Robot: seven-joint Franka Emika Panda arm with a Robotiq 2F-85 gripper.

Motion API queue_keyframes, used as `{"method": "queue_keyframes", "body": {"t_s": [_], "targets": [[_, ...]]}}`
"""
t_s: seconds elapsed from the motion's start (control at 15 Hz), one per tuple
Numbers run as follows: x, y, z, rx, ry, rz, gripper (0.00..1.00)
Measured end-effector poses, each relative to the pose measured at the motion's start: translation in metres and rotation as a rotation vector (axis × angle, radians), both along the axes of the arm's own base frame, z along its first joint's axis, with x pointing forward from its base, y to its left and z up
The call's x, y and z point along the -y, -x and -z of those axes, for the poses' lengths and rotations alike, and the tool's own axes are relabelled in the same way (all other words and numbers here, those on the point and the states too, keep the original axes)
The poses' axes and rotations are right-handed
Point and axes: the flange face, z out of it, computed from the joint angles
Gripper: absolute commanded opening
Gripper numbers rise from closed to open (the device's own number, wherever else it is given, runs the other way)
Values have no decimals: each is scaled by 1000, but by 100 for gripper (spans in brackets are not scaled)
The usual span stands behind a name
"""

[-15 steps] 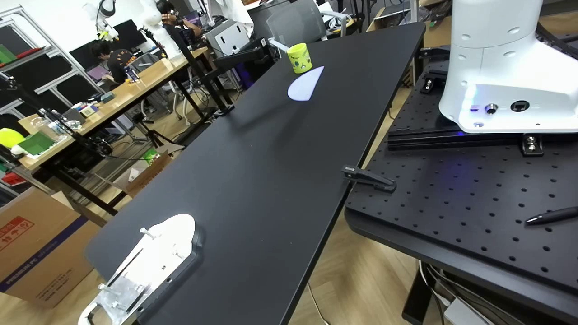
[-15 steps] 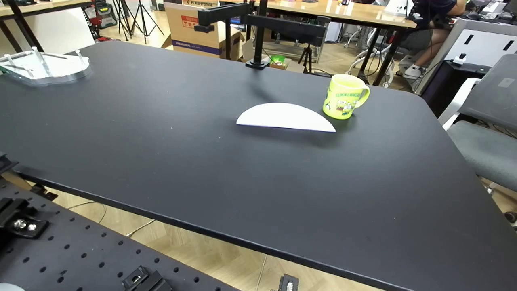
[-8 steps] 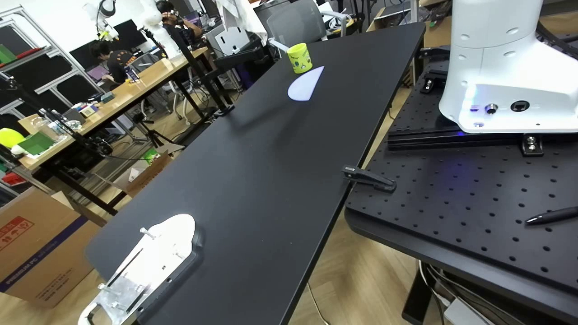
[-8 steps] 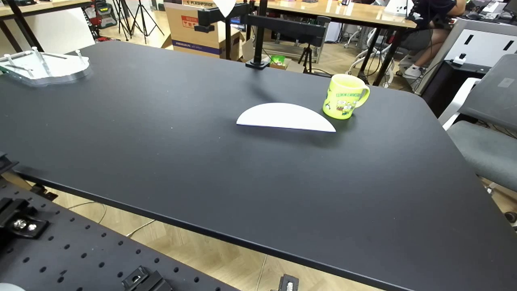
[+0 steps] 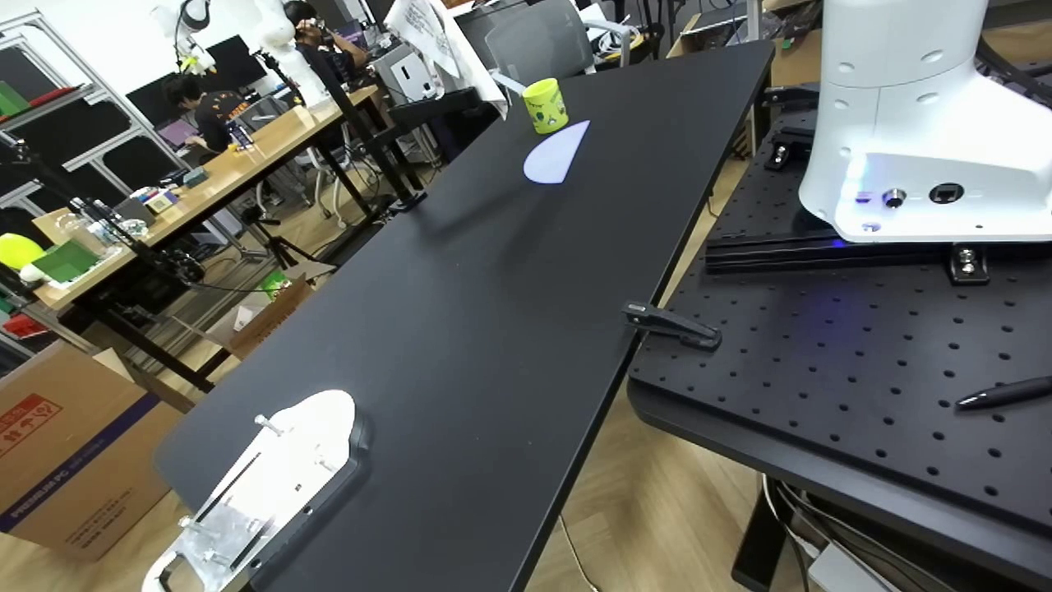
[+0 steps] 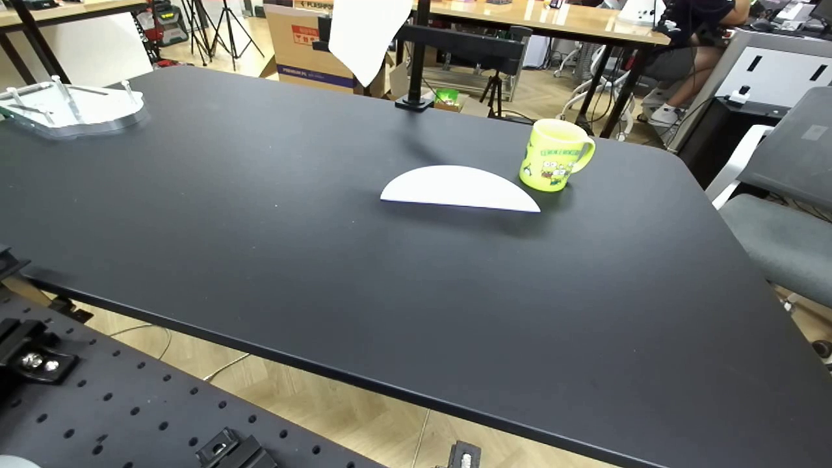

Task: Put the towel on the rack on the table

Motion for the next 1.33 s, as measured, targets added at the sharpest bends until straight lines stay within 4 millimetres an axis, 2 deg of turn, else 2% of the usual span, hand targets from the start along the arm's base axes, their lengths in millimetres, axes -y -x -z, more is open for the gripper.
{"method": "queue_keyframes", "body": {"t_s": [0.27, 0.73, 1.0, 1.33], "targets": [[-20, -2, 23, -55, -38, -59, 1], [-53, 14, 56, -133, -83, -136, 1], [-55, 22, 74, -164, -96, -145, 1], [-43, 30, 98, -201, -138, -122, 1]]}}
